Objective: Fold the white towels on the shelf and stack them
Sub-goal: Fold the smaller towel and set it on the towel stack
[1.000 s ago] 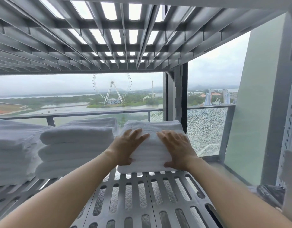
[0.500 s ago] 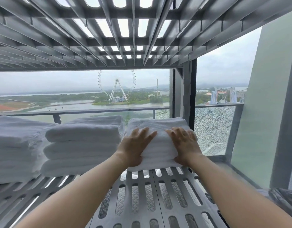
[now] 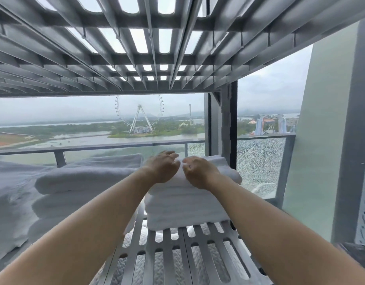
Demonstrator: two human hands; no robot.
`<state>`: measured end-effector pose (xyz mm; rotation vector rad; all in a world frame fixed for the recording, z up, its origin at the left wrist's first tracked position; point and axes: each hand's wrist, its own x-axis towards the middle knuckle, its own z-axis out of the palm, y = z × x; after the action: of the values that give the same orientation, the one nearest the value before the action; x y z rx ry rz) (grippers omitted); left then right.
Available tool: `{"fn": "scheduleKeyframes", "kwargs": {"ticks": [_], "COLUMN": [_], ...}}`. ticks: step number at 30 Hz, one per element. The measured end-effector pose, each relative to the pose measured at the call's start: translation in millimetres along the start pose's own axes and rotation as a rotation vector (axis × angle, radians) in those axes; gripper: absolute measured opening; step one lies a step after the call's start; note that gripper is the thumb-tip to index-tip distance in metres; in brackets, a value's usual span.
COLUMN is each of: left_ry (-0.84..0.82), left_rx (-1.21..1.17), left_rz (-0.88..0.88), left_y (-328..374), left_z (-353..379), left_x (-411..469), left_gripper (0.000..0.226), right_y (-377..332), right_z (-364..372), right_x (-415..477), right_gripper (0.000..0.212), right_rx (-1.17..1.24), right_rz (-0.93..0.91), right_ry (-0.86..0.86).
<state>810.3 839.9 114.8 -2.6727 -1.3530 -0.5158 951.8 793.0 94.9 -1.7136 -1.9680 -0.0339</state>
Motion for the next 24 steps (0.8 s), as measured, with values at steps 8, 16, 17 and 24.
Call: {"fn": "scheduleKeyframes", "kwargs": {"ticks": [8,16,17,24], "left_ry": [-0.219,-0.219,-0.217,-0.072], "left_rx": [0.049,-0.019,-0.015,-0.073], "left_rz": [-0.014,-0.020,-0.024,0.093], "left_y": [-6.8,-5.2,-4.8,-11.5], "left_z": [29.6,29.4,29.4,21.6], "left_x": [5.8,3.4,4.0,-19.8], "left_gripper": [0.051,0.068,0.064,0.046], "right_y": [29.7,33.7,33.4,31.7], "right_z": [4.3,3.4,2.5,-0.7], "right_x": [13.4,20.9,21.4,0.6], "right_gripper": [0.051,0.070,0.072,0.041], "right_rx": [-0.171,-0.233,-0.237,0.002], "right_rz": [0.165,0.266,0.280,0.002], "right_ry": [-0.190,-0.244,-0.255,0.108]}}
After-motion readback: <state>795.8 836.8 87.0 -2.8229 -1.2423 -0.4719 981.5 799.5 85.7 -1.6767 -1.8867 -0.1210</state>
